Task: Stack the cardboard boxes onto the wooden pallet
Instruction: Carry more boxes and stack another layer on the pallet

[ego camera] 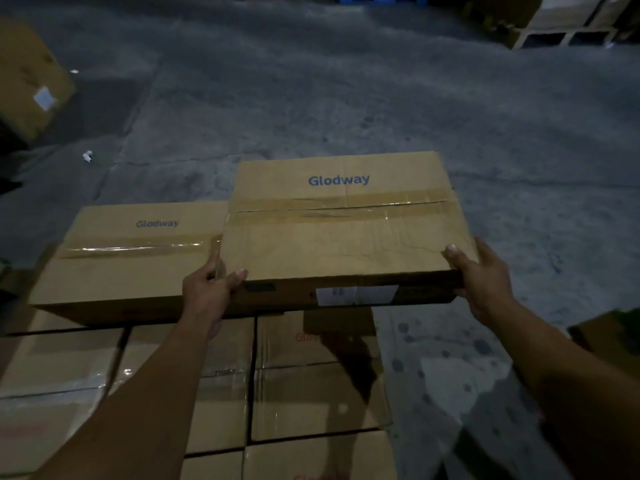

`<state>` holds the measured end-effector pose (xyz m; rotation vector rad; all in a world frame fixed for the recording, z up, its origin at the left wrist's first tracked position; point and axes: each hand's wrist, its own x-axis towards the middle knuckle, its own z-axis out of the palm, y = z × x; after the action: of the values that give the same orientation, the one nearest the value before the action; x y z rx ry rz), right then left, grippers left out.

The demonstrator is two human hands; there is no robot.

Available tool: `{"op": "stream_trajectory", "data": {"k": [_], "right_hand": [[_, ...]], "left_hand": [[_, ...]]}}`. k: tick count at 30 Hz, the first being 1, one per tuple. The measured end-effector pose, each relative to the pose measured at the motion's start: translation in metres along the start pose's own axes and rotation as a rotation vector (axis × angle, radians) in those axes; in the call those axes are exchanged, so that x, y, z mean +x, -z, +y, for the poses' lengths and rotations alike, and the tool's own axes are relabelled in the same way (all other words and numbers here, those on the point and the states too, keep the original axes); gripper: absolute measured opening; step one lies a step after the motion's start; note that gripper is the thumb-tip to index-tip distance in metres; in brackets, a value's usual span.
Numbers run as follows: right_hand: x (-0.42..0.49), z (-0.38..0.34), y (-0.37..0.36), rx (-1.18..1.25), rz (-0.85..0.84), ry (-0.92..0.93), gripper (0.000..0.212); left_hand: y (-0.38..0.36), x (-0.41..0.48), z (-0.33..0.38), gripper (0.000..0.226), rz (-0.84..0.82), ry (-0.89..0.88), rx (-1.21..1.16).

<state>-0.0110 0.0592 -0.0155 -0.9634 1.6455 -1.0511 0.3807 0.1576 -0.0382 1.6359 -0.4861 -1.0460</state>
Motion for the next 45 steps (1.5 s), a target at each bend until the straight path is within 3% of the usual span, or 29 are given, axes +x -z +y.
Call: {"op": "stream_trajectory", "data": {"k": [13, 25, 33, 37, 40, 45], "right_hand": [[0.092, 0.109, -0.081, 0.039, 0.006, -0.060, 0.047], [0.114, 0.137, -0.118, 0.048, -0.019, -0.073, 0.058], [0.114, 0.166, -0.129, -0.074, -0.027, -0.089, 0.052], [0.120, 0.165, -0.128, -0.189, -0.039, -0.074, 0.070], [0.124, 0.160, -0.127, -0.297, -0.056, -0.065, 0.069], [0.113, 0.156, -0.129, -0.338, -0.021, -0.202, 0.090]], "left_hand": [[-0.014, 0.107, -0.093, 0.073, 0.112, -0.063, 0.133], [-0.001, 0.147, -0.120, 0.070, 0.176, -0.137, 0.198], [0.009, 0.166, -0.139, 0.070, 0.234, -0.142, 0.529], [0.001, 0.163, -0.136, 0.068, 0.281, -0.141, 0.635], [-0.006, 0.157, -0.128, 0.062, 0.317, -0.159, 0.724], [-0.027, 0.115, -0.112, 0.056, 0.406, -0.175, 0.796]]}}
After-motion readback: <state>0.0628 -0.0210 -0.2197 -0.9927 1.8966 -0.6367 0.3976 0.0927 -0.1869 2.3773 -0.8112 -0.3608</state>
